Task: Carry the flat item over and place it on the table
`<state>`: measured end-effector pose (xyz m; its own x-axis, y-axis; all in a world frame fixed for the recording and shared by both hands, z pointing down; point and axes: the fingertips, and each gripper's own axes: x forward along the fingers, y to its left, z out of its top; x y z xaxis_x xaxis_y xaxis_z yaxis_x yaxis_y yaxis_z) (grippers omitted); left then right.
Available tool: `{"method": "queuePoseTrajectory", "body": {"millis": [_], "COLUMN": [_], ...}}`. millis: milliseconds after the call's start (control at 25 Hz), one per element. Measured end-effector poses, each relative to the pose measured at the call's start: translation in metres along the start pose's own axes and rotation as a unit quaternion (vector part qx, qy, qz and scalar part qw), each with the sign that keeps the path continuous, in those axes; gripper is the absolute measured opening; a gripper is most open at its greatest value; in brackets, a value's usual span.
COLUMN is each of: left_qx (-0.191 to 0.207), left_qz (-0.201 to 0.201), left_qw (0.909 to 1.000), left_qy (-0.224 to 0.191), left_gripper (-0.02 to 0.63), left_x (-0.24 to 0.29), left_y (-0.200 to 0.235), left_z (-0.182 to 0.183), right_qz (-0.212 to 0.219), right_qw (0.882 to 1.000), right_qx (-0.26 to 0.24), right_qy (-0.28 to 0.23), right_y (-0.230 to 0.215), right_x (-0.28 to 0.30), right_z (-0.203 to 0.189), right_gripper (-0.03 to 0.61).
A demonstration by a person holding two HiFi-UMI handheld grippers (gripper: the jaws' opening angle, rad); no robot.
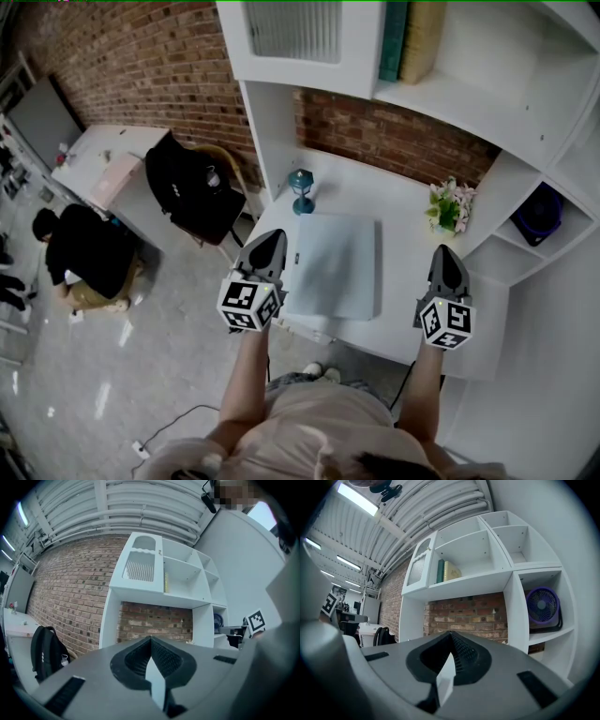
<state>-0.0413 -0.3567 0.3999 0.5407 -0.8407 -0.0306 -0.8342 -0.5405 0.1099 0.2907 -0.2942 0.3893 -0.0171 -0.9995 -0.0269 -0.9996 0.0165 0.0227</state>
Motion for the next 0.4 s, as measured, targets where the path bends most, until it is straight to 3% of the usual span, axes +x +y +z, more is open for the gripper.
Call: {"method": "queuePoseTrajectory", "body": {"millis": [400], "left_qx": [-0.008], "left_qz": [-0.001], "left_qw": [0.9999], "left_qy": [0.011], "left_gripper": [0.028], "left_x": [-0.0004], "left_y": [-0.0041], "left_z": [-0.0053], "right_qz": [0.003], "right_qw": [1.000], "right_qx": [0.000], "right_qy": [0.010], "right_y": [-0.0016], "right_x": [-0.0022], "right_z": [-0.0029], "right_gripper": [0.014]}}
